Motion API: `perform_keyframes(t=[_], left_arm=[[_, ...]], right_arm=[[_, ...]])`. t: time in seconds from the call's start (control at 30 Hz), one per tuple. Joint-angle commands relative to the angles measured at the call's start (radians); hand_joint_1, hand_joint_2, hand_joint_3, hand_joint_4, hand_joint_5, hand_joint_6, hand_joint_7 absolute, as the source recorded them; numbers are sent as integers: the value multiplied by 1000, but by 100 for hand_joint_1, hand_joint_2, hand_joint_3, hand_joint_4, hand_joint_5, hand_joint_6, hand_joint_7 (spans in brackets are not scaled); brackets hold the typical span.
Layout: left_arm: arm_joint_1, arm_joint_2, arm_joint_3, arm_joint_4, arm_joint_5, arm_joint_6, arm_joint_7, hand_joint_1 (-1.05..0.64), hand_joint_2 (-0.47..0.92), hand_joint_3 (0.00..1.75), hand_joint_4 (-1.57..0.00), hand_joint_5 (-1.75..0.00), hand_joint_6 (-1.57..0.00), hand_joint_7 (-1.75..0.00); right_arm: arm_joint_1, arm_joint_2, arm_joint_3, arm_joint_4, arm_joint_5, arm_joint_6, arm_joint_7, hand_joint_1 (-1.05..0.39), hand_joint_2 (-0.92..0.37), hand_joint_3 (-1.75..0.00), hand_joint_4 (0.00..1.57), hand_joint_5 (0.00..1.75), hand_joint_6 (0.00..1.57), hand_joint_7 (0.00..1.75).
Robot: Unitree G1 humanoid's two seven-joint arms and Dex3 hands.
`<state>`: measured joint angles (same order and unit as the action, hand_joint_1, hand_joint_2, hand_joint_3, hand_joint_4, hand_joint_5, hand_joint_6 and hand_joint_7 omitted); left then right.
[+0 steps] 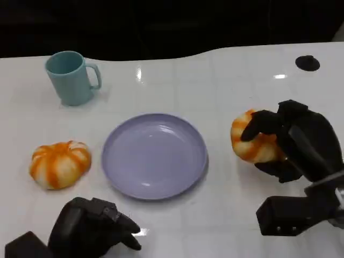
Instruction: Grasp the bread from the table and place it into the plate.
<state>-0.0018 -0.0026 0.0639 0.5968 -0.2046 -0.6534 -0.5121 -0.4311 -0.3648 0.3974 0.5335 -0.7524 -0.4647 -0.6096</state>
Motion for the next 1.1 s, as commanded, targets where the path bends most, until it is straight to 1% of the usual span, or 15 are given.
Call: perform_keyframes(t=[0.03, 0.23, 0.43, 0.63, 0.77, 0.9, 1.0, 1.03, 1.07, 1.1], left_arm=[[11, 9, 1, -1, -5, -6, 0, -105, 91, 0, -145, -64, -157, -24], [15, 6, -2, -10, 2, 1, 8, -105, 91, 0, -145, -64, -157, -24], [16, 3, -4, -14, -1, 3, 6, -105, 90, 0, -145, -64, -157, -24], [17, -2, -8, -16, 2, -3, 9, -105, 90, 0, -145, -63, -157, -24], [20, -2, -10, -19, 0, 0, 6, -105, 90, 0, -145, -63, -157, -24], [27, -1, -13, -34, 1, 15, 11, -105, 90, 0, -145, -63, -157, -24], [30, -2, -15, -39, 3, 14, 12, -105, 90, 0, -145, -63, -157, -23], [31, -2, -16, -42, 1, 18, 12, -105, 90, 0, -145, -63, -157, -23], [32, -2, -17, -44, 0, 22, 12, -105, 89, 0, -145, -63, -157, -23], [33, -2, -17, -46, 0, 23, 12, -105, 89, 0, -145, -63, -157, -23]], right_arm=[[1, 57, 0, -50, 21, -28, 17, 9, -8, -155, 108, 175, 98, 145], [-54, 145, 25, 1, -3, -67, -7, 5, -4, -163, 111, 175, 98, 149], [-128, 217, 59, 91, -17, -83, -7, -2, -6, -165, 110, 175, 93, 156], [-193, 279, 95, 203, -32, -107, -36, -8, -13, -156, 105, 175, 88, 160], [-229, 323, 115, 267, -37, -95, -34, -9, -14, -153, 104, 175, 86, 159], [-277, 371, 132, 354, -40, -77, -49, -10, -16, -151, 102, 175, 84, 162], [-310, 395, 142, 415, -48, -62, -71, -11, -21, -142, 99, 175, 79, 164], [-319, 399, 146, 433, -50, -59, -79, -11, -24, -135, 97, 173, 79, 155], [-326, 401, 150, 446, -50, -55, -84, -10, -27, -129, 95, 170, 84, 136], [-331, 401, 153, 452, -49, -46, -77, -10, -30, -124, 94, 166, 88, 121]])
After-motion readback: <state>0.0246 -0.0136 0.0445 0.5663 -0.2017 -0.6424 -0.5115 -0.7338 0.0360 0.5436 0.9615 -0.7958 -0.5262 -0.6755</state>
